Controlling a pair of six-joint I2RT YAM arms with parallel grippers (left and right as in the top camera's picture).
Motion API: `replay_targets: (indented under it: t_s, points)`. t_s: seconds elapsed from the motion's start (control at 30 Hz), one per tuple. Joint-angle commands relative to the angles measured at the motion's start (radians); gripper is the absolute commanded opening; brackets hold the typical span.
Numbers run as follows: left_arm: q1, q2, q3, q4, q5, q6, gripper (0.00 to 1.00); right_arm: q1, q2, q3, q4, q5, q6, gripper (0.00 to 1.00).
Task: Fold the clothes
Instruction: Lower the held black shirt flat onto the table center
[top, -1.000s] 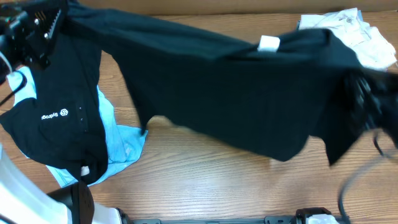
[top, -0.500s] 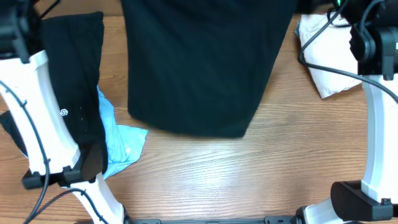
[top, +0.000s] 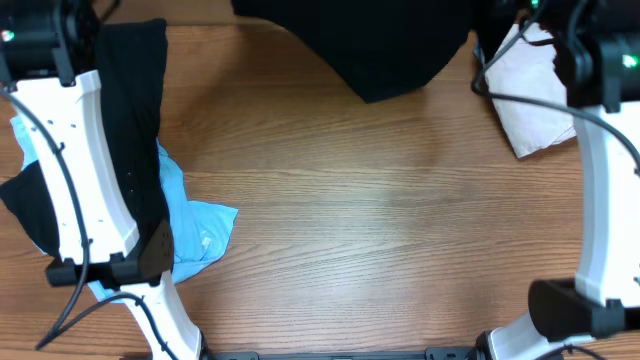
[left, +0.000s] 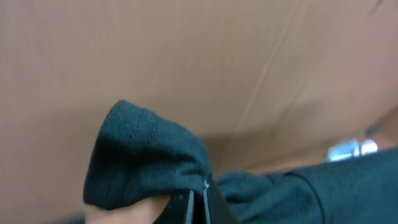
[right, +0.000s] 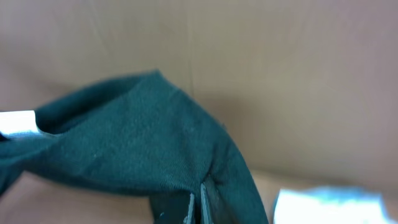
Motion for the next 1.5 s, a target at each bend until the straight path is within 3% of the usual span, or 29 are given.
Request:
replay_targets:
  t_s: [0.0, 0.23, 0.33, 0.6, 0.8, 1.0, 1.23, 1.27, 1.3, 1.33, 1.4, 1.43, 1.47]
  points:
    - [-0.006, 0.099, -0.004, -0.157, -0.027, 0.03, 0.04, -0.008, 0.067, 0.011, -0.092, -0.064, -0.008, 0.04]
    - [0.01, 0.173, -0.004, -0.505, -0.045, 0.029, 0.04, 0.007, 0.09, -0.009, -0.396, -0.208, -0.014, 0.04]
    - [0.014, 0.175, -0.004, -0.635, -0.116, 0.029, 0.04, 0.024, 0.09, -0.031, -0.548, -0.227, 0.002, 0.04]
    - [-0.011, 0.145, -0.124, -0.636, -0.13, 0.022, 0.04, 0.097, 0.09, -0.166, -0.694, -0.249, 0.039, 0.04]
    - [-0.027, -0.007, -0.467, -0.636, -0.244, 0.026, 0.04, 0.158, 0.032, -0.328, -0.664, -0.225, 0.112, 0.04]
    - [-0.027, -0.233, -0.777, -0.634, -0.27, 0.048, 0.04, 0.237, -0.158, -0.565, -0.635, -0.169, 0.251, 0.04]
    - [-0.027, -0.409, -0.909, -0.635, -0.288, 0.044, 0.06, 0.332, -0.393, -0.789, -0.677, -0.171, 0.445, 0.04]
    - [-0.027, -0.424, -0.916, -0.636, -0.288, 0.044, 0.14, 0.34, -0.412, -0.809, -0.685, -0.171, 0.468, 0.1]
    - [-0.027, -0.435, -0.921, -0.636, -0.288, 0.044, 0.26, 0.347, -0.428, -0.826, -0.695, -0.172, 0.485, 0.25]
    - [-0.027, -0.447, -0.926, -0.636, -0.288, 0.044, 0.57, 0.354, -0.446, -0.845, -0.715, -0.174, 0.503, 0.41]
    - [-0.027, -0.454, -0.927, -0.635, -0.289, 0.046, 0.92, 0.355, -0.46, -0.856, -0.738, -0.181, 0.503, 0.52]
    - [-0.027, -0.454, -0.927, -0.635, -0.289, 0.048, 1.0, 0.355, -0.463, -0.857, -0.747, -0.181, 0.503, 0.55]
    - [-0.027, -0.453, -0.927, -0.635, -0.289, 0.048, 1.0, 0.355, -0.467, -0.857, -0.754, -0.18, 0.503, 0.56]
